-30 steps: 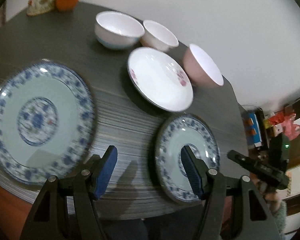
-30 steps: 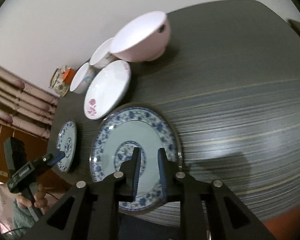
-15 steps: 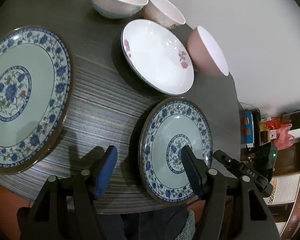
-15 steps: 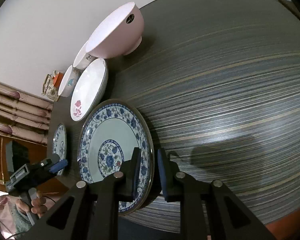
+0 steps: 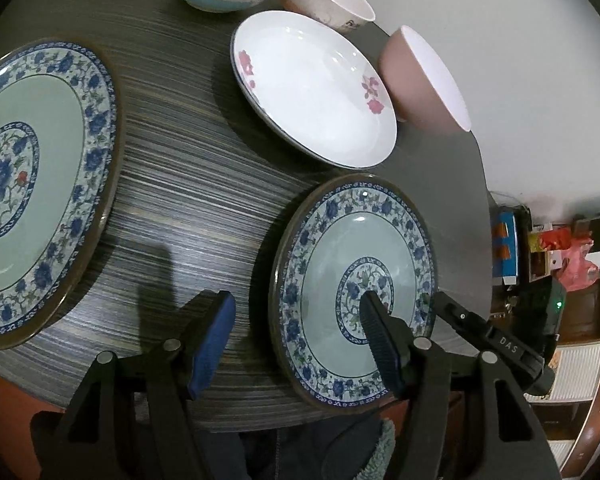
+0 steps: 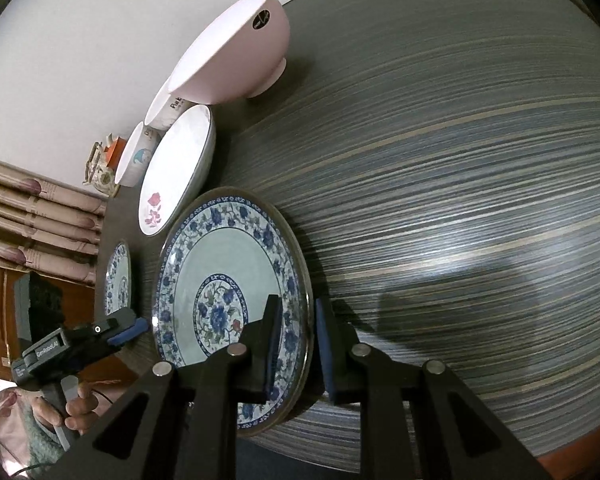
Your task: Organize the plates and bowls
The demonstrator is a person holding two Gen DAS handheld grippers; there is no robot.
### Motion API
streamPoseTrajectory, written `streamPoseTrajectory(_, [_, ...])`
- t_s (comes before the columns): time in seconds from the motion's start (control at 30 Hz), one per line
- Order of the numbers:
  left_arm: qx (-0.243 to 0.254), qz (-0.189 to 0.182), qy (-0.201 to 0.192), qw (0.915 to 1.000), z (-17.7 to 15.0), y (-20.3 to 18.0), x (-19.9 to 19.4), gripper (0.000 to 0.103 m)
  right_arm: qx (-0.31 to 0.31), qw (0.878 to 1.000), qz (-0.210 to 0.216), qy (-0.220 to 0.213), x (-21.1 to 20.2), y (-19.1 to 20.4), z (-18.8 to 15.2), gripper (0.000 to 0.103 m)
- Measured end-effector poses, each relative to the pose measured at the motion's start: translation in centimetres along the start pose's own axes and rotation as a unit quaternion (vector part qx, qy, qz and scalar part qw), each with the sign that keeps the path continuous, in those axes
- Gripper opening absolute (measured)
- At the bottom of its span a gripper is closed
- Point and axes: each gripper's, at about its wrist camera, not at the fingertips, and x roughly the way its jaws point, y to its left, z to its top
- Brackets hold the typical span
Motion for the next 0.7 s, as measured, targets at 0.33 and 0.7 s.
streamPoseTrajectory(0.33, [0.007,0.011,0.011,0.9999,0.0,-0.3,0.9,0.041,0.010,1.000,0.006,-0.004,0.2,-0.4,0.0,0.019])
streamPoseTrajectory(0.7, [0.006,0.022,0.018,0.9996,0.1,0.1,1.4,0.019,0.016,1.000,0.006,-0.006,0.5,-0.6,0.2,0.017])
